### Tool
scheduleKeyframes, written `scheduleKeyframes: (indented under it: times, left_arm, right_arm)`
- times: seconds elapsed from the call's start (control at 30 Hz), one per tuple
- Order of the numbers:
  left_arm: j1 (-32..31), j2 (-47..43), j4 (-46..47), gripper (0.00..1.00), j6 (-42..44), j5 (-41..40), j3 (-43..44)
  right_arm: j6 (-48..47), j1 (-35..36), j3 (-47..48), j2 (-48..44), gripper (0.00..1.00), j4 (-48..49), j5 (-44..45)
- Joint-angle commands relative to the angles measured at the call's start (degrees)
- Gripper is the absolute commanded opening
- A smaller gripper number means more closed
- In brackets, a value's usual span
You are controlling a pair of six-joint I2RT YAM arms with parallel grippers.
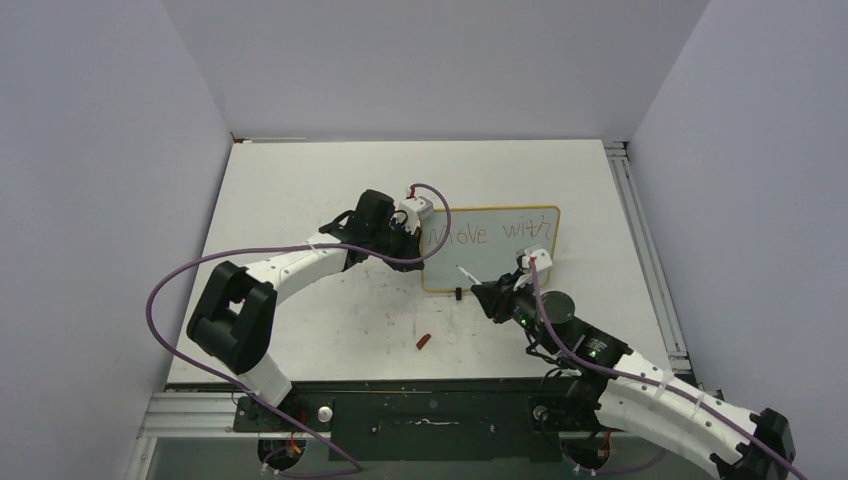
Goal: Write a sentence on the whiteboard
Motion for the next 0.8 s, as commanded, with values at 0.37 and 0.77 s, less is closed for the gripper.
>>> scheduleKeyframes:
  times: [0.37, 0.77]
  left_arm:
    - [0.38, -3.89, 1.54, 0.02, -0.38, 0.25, 2.36]
    - [0.47, -3.1, 1.04, 0.01, -0.27, 0.23, 2.67]
  right_arm:
    - [-1.38, 22.87, -0.24, 20.65, 0.05, 24.08, 29.15]
    - [-1.32, 20.76, 3.21, 29.51, 0.05, 27.57, 30.3]
